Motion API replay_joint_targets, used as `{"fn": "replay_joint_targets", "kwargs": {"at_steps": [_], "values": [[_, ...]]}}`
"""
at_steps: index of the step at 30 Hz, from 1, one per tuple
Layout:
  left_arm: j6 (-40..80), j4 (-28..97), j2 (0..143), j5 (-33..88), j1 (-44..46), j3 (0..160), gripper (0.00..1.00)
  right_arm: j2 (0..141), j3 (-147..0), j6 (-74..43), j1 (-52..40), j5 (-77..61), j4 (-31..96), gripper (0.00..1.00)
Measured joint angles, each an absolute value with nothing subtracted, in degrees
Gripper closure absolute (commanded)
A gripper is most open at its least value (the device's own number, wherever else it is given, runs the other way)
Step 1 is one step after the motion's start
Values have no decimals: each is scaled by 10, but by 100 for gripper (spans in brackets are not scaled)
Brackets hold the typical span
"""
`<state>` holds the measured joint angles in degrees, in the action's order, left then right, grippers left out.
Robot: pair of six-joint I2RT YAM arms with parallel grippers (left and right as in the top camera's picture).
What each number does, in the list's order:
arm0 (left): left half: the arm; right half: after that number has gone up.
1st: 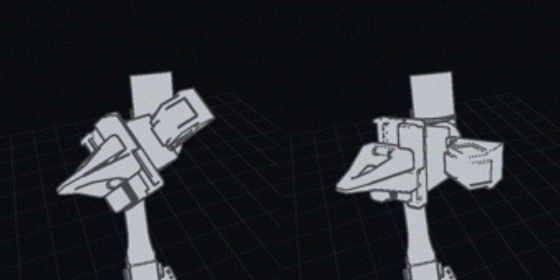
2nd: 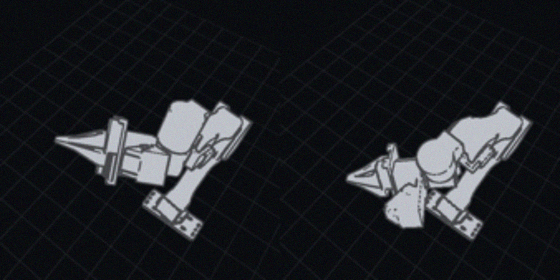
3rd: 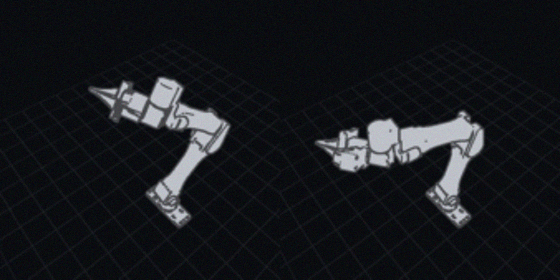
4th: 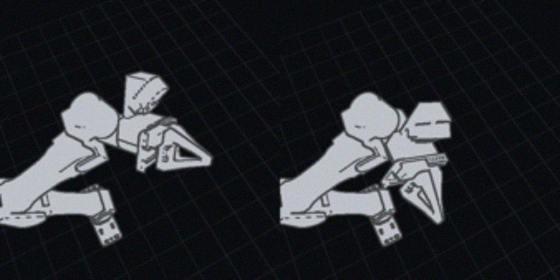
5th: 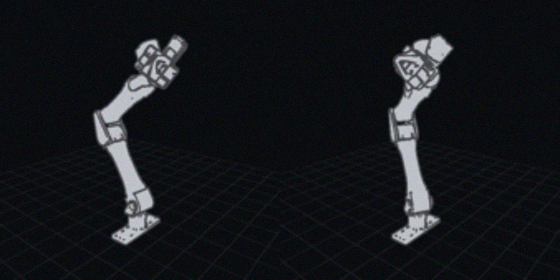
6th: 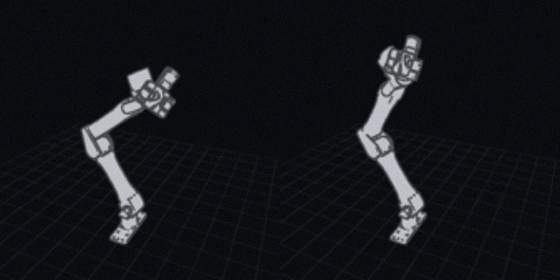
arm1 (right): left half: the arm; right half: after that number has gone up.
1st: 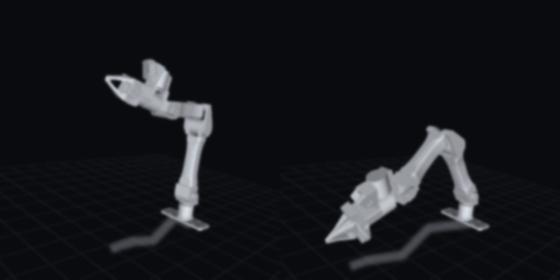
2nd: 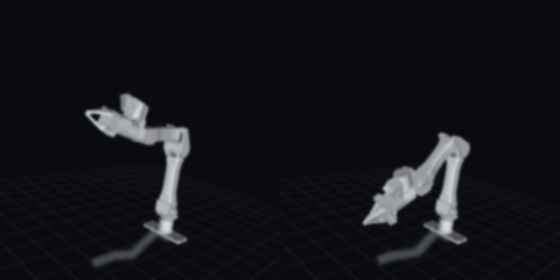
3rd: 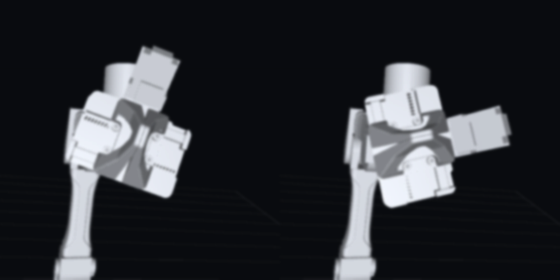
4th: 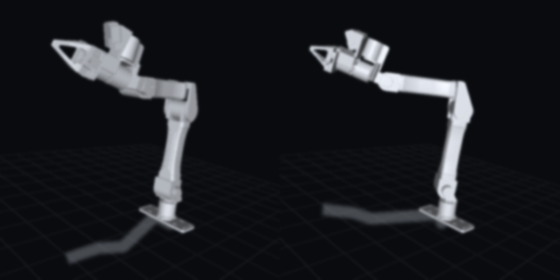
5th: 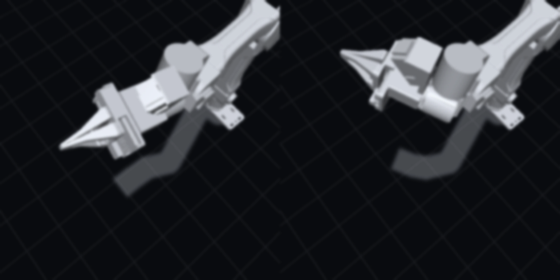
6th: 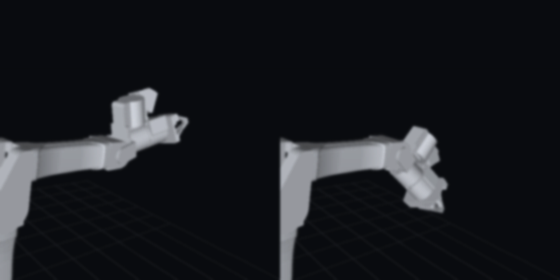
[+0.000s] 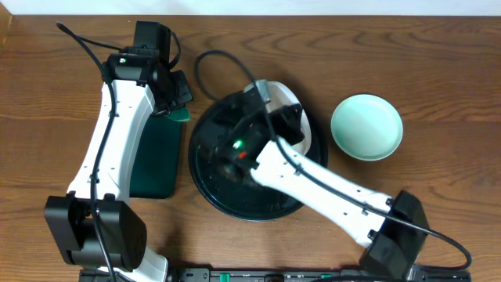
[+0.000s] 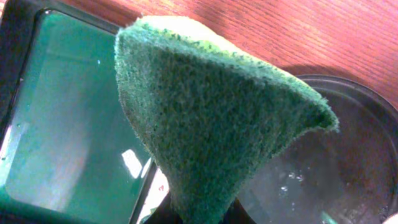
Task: Clean dirty plates on tray and stack at the side
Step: 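Lift the pink-white plate with the right gripper and tilt it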
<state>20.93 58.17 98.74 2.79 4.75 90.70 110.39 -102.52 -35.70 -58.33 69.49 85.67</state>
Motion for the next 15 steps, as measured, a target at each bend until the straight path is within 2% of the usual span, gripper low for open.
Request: {"fn": "replay_joint_targets", "kwargs": {"at_steps": [8,12,15], "values": [[209,582,987,28,48,907,93,1103,-1025,-452,-589,722,924,99],[209,582,987,28,48,907,93,1102,-1025,-473,-578,688,908,99],[209,582,987,28,48,907,93,1100,-1025,-441,-551,611,848,99]]}}
